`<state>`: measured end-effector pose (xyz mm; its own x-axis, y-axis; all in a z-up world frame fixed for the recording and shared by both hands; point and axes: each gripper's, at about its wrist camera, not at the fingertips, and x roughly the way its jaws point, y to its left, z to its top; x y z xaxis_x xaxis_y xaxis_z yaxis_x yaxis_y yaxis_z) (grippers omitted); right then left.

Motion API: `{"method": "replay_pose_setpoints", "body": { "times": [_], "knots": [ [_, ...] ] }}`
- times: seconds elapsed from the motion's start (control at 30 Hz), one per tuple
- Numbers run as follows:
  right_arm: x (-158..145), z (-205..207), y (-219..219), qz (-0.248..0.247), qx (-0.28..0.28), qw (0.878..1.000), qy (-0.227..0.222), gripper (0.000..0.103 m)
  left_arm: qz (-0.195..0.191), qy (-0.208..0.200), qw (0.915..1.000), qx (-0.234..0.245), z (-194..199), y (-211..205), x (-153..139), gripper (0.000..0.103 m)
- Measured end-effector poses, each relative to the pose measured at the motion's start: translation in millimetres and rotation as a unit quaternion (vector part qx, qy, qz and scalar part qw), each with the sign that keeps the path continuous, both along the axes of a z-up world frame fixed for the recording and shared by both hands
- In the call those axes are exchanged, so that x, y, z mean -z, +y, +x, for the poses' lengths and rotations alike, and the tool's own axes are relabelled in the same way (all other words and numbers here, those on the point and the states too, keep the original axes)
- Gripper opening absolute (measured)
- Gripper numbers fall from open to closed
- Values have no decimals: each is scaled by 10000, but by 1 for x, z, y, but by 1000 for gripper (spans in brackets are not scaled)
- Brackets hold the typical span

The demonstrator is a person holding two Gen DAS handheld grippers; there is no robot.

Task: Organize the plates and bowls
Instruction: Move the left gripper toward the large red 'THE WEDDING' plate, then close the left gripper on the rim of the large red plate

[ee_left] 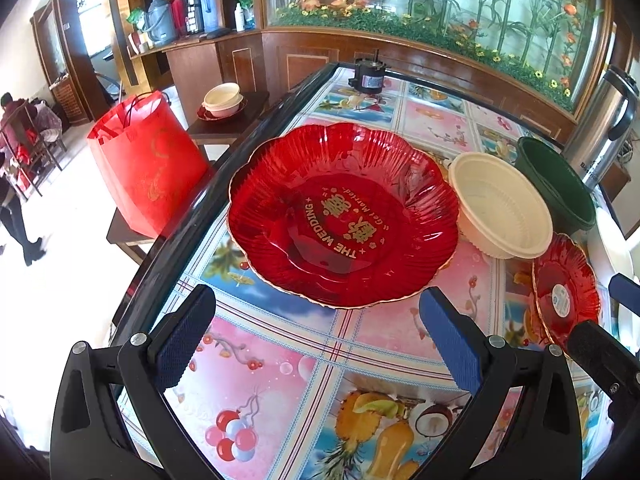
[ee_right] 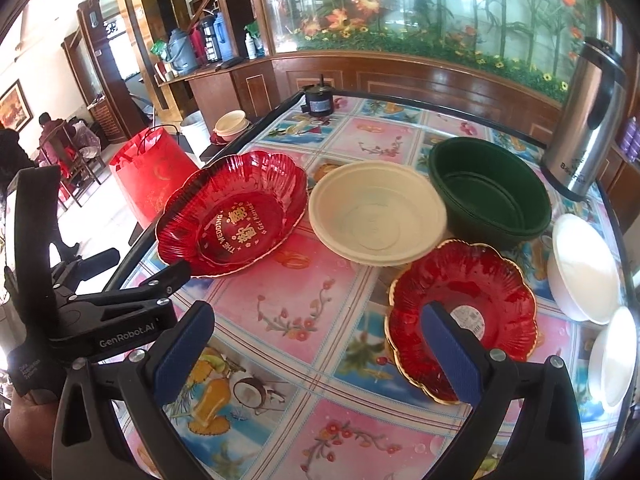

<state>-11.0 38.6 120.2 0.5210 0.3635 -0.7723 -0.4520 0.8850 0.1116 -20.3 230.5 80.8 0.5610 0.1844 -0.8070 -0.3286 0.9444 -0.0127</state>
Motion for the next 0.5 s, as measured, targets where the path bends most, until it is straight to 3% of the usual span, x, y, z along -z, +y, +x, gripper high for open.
{"method": "replay_pose_setpoints", "body": {
  "times": [0.5],
  "knots": [
    [1, 23, 32, -91, -368, 9992, -86, 103, -71, 131, 9997, -200, 16, 16, 12, 103]
  ]
}}
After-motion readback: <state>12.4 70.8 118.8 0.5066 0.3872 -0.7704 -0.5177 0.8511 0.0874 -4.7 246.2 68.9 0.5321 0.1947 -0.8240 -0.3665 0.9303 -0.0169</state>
